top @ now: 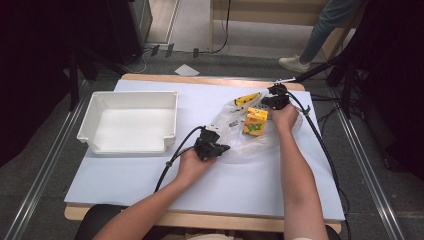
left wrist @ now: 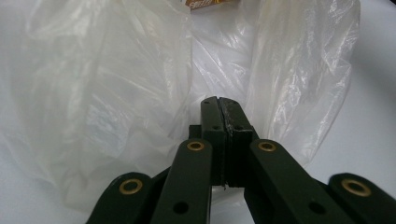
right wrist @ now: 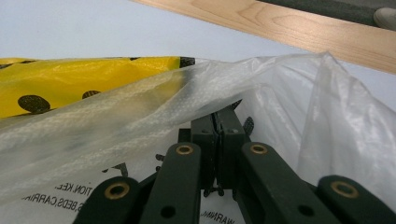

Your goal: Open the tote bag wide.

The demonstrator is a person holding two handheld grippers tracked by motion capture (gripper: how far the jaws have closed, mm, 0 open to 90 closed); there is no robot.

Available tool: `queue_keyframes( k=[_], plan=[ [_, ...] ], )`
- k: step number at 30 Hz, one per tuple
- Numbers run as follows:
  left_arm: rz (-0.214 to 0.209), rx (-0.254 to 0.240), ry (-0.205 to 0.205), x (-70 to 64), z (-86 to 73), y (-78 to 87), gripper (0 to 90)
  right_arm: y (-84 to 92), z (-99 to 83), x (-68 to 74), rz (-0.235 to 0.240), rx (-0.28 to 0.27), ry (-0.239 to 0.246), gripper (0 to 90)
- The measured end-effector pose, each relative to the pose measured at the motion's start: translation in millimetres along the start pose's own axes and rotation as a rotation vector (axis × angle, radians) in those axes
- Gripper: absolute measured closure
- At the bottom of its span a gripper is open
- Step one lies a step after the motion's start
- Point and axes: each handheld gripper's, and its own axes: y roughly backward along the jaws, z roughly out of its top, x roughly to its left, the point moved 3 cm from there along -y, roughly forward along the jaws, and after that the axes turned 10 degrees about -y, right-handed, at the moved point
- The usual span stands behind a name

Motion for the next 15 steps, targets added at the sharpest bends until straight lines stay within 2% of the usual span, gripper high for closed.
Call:
queue_keyframes(
  k=[10,15],
  plan=[
    [0.0,-0.008,0.008,-1.0,-0.7,-0.3,89.7,-1.7,1.3,-1.7,-0.011,-0.016,-0.012,89.7],
    [-0.002,-0.008,-0.004,-1.2,-0.4,-0.8,89.6,-2.4,1.8,-1.6,-0.02,-0.021,-0.026,89.0]
  ],
)
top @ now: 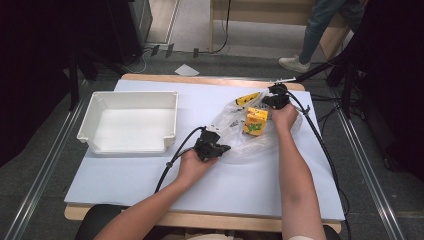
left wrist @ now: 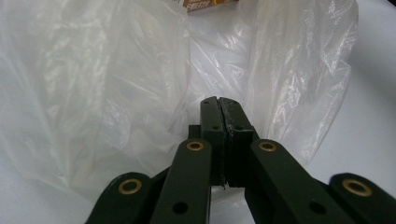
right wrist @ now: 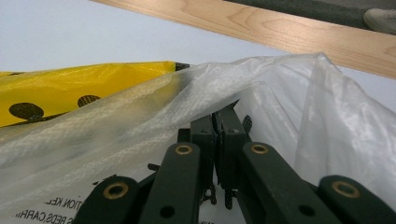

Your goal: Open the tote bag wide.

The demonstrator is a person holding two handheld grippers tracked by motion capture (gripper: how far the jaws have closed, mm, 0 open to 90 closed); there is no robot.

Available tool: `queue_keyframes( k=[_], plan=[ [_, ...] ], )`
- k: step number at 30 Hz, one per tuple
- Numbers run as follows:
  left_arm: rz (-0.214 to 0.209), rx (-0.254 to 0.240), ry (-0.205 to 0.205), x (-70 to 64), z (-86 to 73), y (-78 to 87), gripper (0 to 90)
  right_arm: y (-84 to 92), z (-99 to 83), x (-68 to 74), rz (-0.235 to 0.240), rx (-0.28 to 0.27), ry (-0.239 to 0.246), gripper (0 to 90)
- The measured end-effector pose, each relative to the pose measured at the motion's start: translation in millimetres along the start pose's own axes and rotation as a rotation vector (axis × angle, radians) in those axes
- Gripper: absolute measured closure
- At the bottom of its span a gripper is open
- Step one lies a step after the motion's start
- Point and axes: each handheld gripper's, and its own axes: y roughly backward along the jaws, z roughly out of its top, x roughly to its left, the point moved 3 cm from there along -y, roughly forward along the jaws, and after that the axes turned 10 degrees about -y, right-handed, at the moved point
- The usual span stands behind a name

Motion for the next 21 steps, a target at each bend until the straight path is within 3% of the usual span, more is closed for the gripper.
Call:
queue_keyframes(
  k=[7,21],
  plan=[
    [0.003,-0.004,-0.001,-0.3,0.7,-0.8,89.0,-1.1,0.8,-0.2,-0.016,-0.01,-0.006,88.2],
    [-0.006,-0.011,0.011,4.3,7.4,-4.3,85.6,6.5,-1.9,8.7,0.039,0.024,-0.021,89.8]
  ],
)
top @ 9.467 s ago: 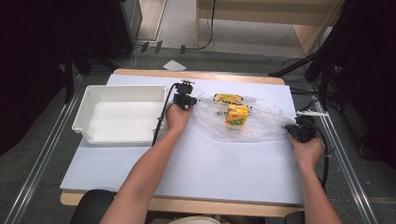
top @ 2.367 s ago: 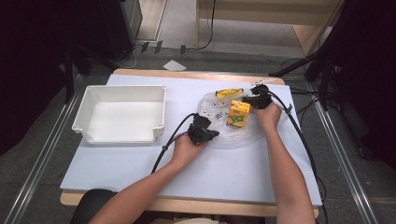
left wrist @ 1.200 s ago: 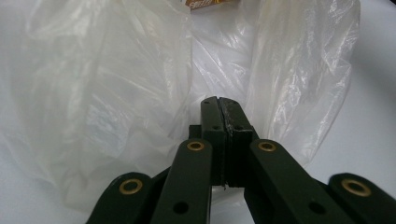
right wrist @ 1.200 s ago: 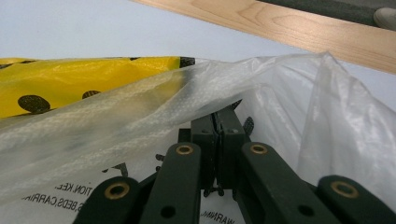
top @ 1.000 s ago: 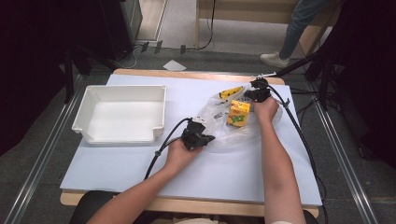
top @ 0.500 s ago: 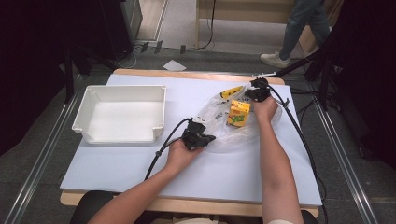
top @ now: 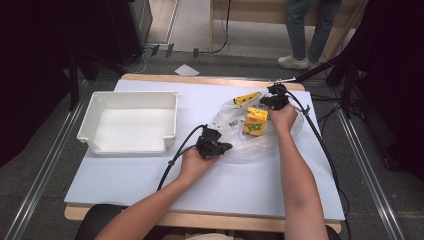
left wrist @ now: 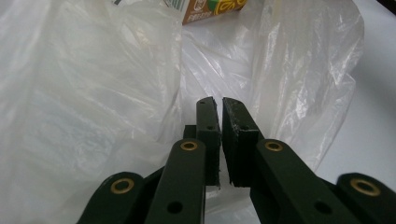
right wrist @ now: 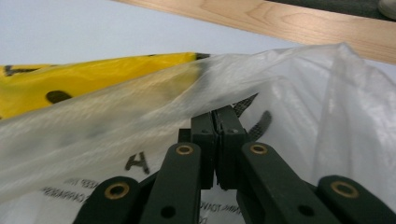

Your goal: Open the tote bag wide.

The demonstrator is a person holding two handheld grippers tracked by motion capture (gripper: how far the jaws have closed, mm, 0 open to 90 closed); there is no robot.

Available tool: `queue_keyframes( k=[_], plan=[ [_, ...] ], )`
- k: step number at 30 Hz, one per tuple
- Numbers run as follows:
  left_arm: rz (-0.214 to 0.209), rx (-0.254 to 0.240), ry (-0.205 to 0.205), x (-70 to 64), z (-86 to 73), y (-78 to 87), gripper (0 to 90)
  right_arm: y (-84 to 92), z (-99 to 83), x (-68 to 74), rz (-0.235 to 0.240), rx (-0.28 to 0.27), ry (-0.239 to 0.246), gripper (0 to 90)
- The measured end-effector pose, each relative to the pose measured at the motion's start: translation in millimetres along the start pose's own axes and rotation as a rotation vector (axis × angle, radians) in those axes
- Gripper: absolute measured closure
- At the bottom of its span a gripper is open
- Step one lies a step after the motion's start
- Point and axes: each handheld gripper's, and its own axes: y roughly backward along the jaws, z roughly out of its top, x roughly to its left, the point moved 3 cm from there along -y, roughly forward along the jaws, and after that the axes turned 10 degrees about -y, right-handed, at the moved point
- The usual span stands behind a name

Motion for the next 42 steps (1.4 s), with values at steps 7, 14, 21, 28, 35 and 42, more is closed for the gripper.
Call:
queue_keyframes(
  k=[7,14,21,28,35,42],
  plan=[
    [-0.007,-0.021,0.01,4.4,8.0,2.0,81.2,11.5,-5.9,11.1,0.038,0.011,0.073,87.6],
    [-0.025,-0.028,0.017,7.9,13.2,7.3,75.9,30.1,-7.6,22.1,0.089,0.007,0.106,85.9],
    [-0.062,-0.039,-0.001,4.2,18.0,11.3,66.5,51.2,-5.9,29.8,0.129,-0.007,0.12,80.7],
    [-0.08,-0.041,-0.027,2.9,28.3,18.9,58.9,69.6,-8.9,35.4,0.16,-0.008,0.137,77.2],
    [-0.068,-0.053,-0.048,4.0,37.9,27.2,54.5,90.2,-11.6,40.7,0.183,-0.009,0.145,74.5],
    [-0.072,-0.045,-0.059,7.7,41.1,35.5,50.1,107.1,-14.5,42.3,0.19,-0.016,0.152,70.4]
  ],
)
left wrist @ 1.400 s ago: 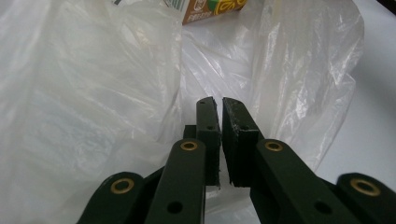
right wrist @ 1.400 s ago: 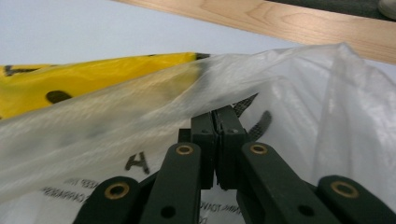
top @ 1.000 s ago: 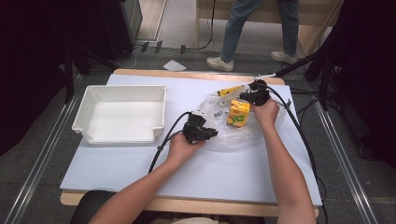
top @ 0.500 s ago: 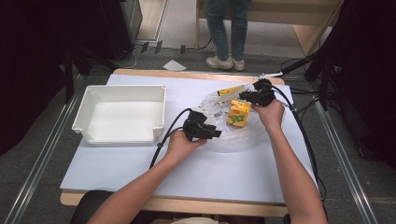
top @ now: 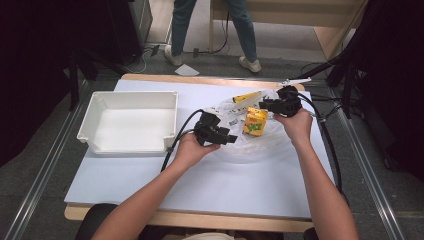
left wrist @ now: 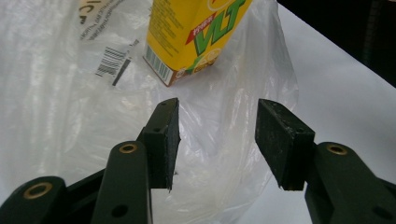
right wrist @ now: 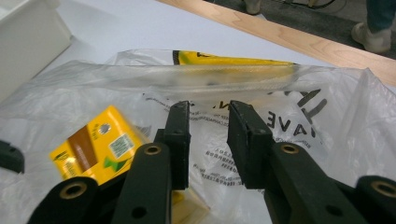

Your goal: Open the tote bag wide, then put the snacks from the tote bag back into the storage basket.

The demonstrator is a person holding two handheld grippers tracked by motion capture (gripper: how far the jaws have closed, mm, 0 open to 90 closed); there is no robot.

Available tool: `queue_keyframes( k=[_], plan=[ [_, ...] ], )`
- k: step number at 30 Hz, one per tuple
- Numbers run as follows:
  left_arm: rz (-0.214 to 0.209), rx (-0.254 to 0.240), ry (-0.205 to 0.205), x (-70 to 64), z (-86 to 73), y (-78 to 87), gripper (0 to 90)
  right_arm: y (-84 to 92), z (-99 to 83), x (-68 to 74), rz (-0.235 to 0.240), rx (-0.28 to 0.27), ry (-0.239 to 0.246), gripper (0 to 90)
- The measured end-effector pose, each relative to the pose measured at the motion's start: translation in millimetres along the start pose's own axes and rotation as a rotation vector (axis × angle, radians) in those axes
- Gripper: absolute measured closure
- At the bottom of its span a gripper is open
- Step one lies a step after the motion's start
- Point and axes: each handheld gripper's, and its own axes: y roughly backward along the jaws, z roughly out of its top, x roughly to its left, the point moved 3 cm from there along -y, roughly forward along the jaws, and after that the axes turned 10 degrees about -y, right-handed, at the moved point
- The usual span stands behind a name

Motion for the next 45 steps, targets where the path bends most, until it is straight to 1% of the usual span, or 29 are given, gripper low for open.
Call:
queue_keyframes(
  k=[2,4,5,6,7,8,9,11,12,13,14,16,17,18,19,23,24,25,27,28,30,31,36,37,40,41,42,43,45],
  plan=[
    [-0.009,-0.005,0.009,1.6,0.4,2.3,49.3,4.5,-1.7,1.0,0.001,0.003,-0.007,68.6],
    [-0.01,-0.001,0.009,2.9,1.3,4.2,47.6,12.2,-3.6,2.1,0.0,-0.01,-0.007,68.6],
    [-0.01,-0.001,-0.002,4.6,2.5,7.5,47.4,15.4,-4.3,2.3,-0.001,-0.015,-0.009,68.6],
    [-0.01,-0.001,-0.002,4.6,2.5,7.5,47.2,15.4,-4.3,2.3,-0.001,-0.015,-0.009,68.6],
    [-0.019,-0.003,0.002,5.3,4.3,11.0,46.9,22.4,-6.0,2.5,-0.011,-0.017,-0.008,68.5],
    [-0.019,-0.003,0.002,5.3,4.3,11.0,46.6,22.4,-6.0,2.5,-0.011,-0.017,-0.008,68.5],
    [-0.028,-0.004,0.0,6.1,6.0,14.6,46.2,28.8,-8.5,3.0,-0.01,-0.02,-0.001,67.1],
    [-0.03,-0.006,-0.004,6.5,7.0,16.4,46.1,31.3,-9.8,3.2,-0.01,-0.023,-0.001,66.3],
    [-0.028,-0.007,-0.004,6.7,7.6,17.4,45.7,35.3,-12.2,3.6,-0.009,-0.025,-0.002,65.3],
    [-0.026,-0.01,-0.007,7.6,8.0,19.0,45.5,40.1,-16.1,3.5,-0.021,-0.026,0.006,64.2],
    [-0.025,-0.023,0.0,9.0,8.3,21.0,45.3,42.7,-18.4,3.4,-0.027,-0.026,0.01,63.4],
    [-0.023,-0.022,0.003,10.3,8.1,21.9,44.9,44.6,-20.0,3.2,-0.024,-0.03,0.008,62.7],
    [-0.02,-0.019,0.006,11.7,7.6,22.9,44.6,51.0,-25.3,2.0,-0.021,-0.033,-0.003,61.1],
    [-0.02,-0.019,0.006,11.7,7.6,22.9,44.5,51.0,-25.3,2.0,-0.021,-0.033,-0.003,61.1],
    [-0.02,-0.018,0.006,12.9,7.3,23.6,44.3,54.8,-29.6,1.5,-0.027,-0.031,-0.001,59.9],
    [-0.025,-0.019,-0.001,13.1,7.7,23.2,43.7,63.6,-41.9,2.4,-0.017,-0.044,-0.008,55.5],
    [-0.025,-0.019,-0.001,13.1,7.7,23.2,43.7,63.6,-41.9,2.4,-0.017,-0.044,-0.008,55.5],
    [-0.025,0.007,-0.011,13.3,9.0,21.9,43.6,66.8,-48.5,3.0,-0.007,-0.051,-0.023,53.7],
    [-0.027,0.006,-0.015,13.3,9.8,21.5,43.6,67.5,-51.9,3.3,-0.004,-0.048,-0.022,53.0],
    [-0.028,0.002,-0.02,13.3,10.8,22.6,43.5,68.1,-59.4,4.4,-0.002,-0.04,-0.017,52.0],
    [-0.023,0.004,-0.022,13.7,11.0,23.2,43.3,68.4,-61.9,5.2,-0.001,-0.037,-0.018,52.0],
    [-0.023,-0.001,-0.018,14.5,10.9,23.8,43.1,70.0,-68.3,7.2,0.004,-0.043,-0.021,52.0],
    [-0.025,-0.003,-0.021,16.2,10.4,25.2,42.4,73.0,-82.4,13.4,0.004,-0.045,-0.012,52.0],
    [-0.03,-0.007,-0.022,16.6,10.6,25.8,42.4,73.0,-82.4,13.4,0.004,-0.045,-0.012,52.0],
    [-0.037,-0.02,-0.009,18.0,11.4,27.0,41.5,73.3,-94.1,18.7,0.002,-0.043,0.003,51.9],
    [-0.032,-0.013,-0.017,18.3,11.1,26.8,41.5,73.2,-99.9,21.0,-0.001,-0.04,0.012,51.6],
    [-0.032,-0.013,-0.017,18.3,11.1,26.8,41.6,73.1,-102.2,22.0,0.001,-0.039,0.014,51.3],
    [-0.025,-0.004,-0.03,17.8,11.1,26.2,41.7,72.9,-105.2,23.3,0.004,-0.037,0.017,51.1],
    [-0.024,-0.004,-0.037,17.4,11.3,25.6,41.8,72.5,-107.9,24.2,0.006,-0.032,0.02,51.0]
  ],
)
